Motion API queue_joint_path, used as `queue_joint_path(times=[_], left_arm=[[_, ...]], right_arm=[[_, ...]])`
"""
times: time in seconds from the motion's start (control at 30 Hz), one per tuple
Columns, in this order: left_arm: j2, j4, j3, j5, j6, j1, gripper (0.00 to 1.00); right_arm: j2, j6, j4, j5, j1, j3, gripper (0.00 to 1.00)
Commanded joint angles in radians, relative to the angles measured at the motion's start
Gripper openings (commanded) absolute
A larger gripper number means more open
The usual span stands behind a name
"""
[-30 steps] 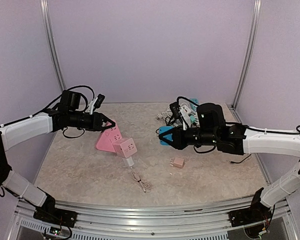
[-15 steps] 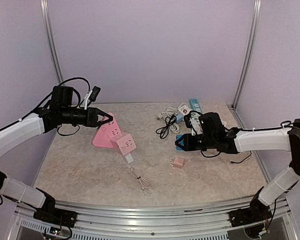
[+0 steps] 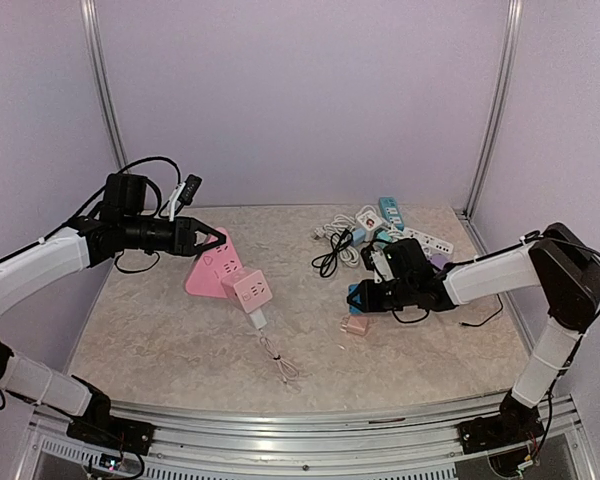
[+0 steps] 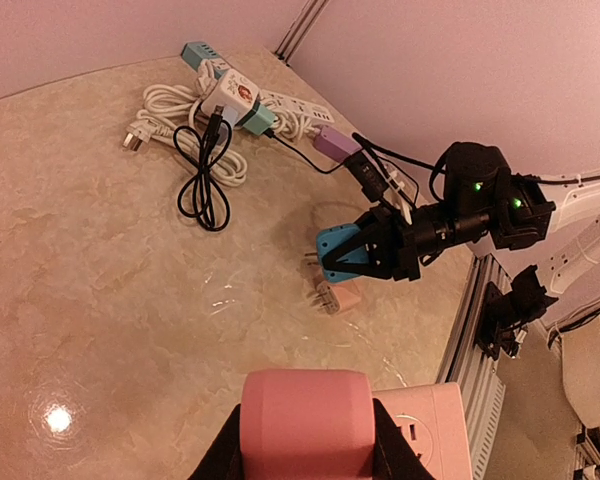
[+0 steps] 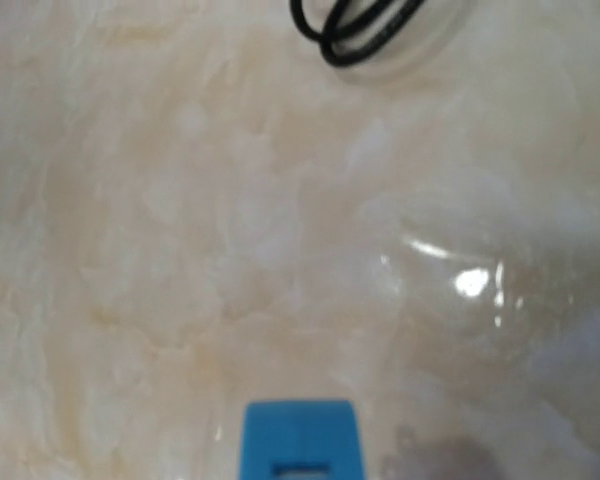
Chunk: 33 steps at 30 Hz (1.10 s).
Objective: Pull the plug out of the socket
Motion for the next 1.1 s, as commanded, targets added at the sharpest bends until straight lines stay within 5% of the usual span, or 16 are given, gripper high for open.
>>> queue_joint_path(times=[0.0, 0.67, 1.07], left_arm=[[-0.009, 0.052, 0.001, 0.032, -0.020, -0.006, 0.00], [-0.001, 0.036, 0.005, 0.006, -0.008, -0.024, 0.00], [-0.002, 0.031, 0.007, -0.003, -0.003, -0.027, 0.00]], right_arm=[[0.027, 0.009, 0.070, -0.019, -0.022, 0.036, 0.02], [0.112, 0.010, 0.063, -0.020, -0.039, 0.056, 0.18], [0.108, -0.001, 0.023, 0.008, -0.042, 0.060, 0.38]])
